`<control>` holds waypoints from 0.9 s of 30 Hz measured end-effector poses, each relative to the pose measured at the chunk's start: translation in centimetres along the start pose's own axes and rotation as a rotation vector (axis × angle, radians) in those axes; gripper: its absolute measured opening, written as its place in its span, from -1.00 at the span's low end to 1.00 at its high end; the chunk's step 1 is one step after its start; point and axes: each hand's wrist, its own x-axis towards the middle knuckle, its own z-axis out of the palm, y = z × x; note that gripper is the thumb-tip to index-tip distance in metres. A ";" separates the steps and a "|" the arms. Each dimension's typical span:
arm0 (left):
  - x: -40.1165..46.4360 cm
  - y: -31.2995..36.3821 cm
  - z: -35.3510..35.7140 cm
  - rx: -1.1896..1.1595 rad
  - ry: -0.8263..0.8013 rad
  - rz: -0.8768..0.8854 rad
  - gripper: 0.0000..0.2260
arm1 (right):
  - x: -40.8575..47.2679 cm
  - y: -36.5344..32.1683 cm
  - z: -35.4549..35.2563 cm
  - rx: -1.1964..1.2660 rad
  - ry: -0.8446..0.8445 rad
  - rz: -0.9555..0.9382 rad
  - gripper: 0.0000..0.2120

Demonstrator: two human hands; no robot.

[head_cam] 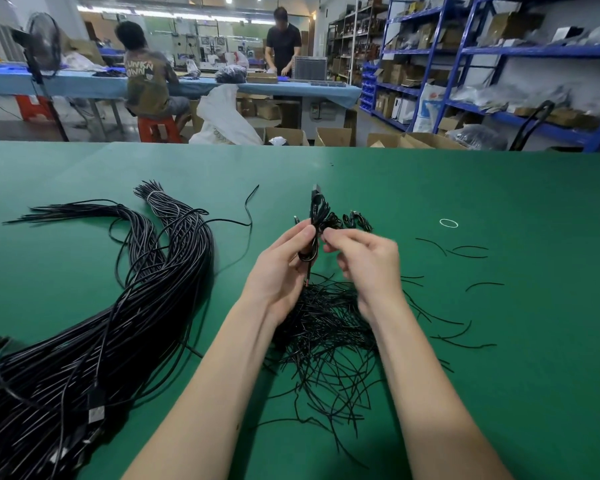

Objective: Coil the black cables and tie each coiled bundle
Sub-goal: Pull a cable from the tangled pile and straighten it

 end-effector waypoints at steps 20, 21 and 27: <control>-0.1 -0.2 0.1 -0.014 0.031 0.096 -0.87 | -0.1 0.8 -0.6 -0.541 0.042 -0.721 -0.93; -0.2 -0.3 0.1 -0.005 0.025 0.100 -0.86 | -0.2 0.7 -0.6 -0.526 0.028 -0.695 -0.92; -0.7 -0.3 0.4 0.001 -0.072 0.165 -0.83 | -0.5 -2.0 -1.2 0.484 -0.411 0.490 -0.91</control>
